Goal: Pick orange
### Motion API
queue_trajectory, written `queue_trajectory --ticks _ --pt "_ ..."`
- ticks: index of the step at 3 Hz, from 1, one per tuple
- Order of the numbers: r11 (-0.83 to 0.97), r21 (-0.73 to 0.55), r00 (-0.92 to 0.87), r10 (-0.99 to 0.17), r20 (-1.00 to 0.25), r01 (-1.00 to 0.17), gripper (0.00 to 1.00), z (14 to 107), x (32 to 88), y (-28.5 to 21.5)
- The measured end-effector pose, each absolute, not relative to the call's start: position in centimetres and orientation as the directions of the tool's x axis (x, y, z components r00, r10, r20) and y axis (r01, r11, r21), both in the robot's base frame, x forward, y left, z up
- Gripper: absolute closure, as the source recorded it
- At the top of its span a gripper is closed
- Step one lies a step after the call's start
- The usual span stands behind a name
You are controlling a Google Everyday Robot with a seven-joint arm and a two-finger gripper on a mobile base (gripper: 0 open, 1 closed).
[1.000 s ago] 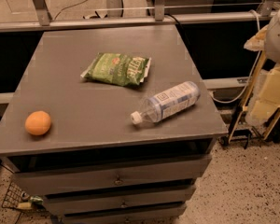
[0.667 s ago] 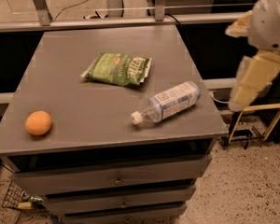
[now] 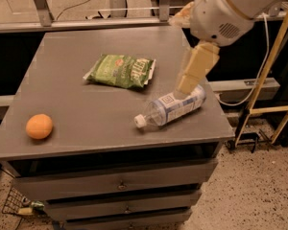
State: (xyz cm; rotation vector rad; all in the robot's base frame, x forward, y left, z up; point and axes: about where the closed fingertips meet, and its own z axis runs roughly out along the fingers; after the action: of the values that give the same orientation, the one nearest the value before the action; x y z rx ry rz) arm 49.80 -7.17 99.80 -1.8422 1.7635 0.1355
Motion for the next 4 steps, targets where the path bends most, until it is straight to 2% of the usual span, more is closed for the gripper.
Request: queue_trajectory --ticks 1,2,3,4 --pt "0.039 -0.332 0.128 -0.875 -0.467 -0.943 0.0 100.0 49.7 -6.6" --pt "0.026 -0.278 0.126 -0.848 -0.515 -0.96 0.0 97.5 51.3 -5.1" --pt "-0.064 -0.223 0.173 -0.839 -0.516 -0.973 0.0 93.9 53.7 -0.7" --pt "-0.162 -0.209 0.246 -0.841 -0.482 -0.964 0.0 91.7 54.8 6.0"
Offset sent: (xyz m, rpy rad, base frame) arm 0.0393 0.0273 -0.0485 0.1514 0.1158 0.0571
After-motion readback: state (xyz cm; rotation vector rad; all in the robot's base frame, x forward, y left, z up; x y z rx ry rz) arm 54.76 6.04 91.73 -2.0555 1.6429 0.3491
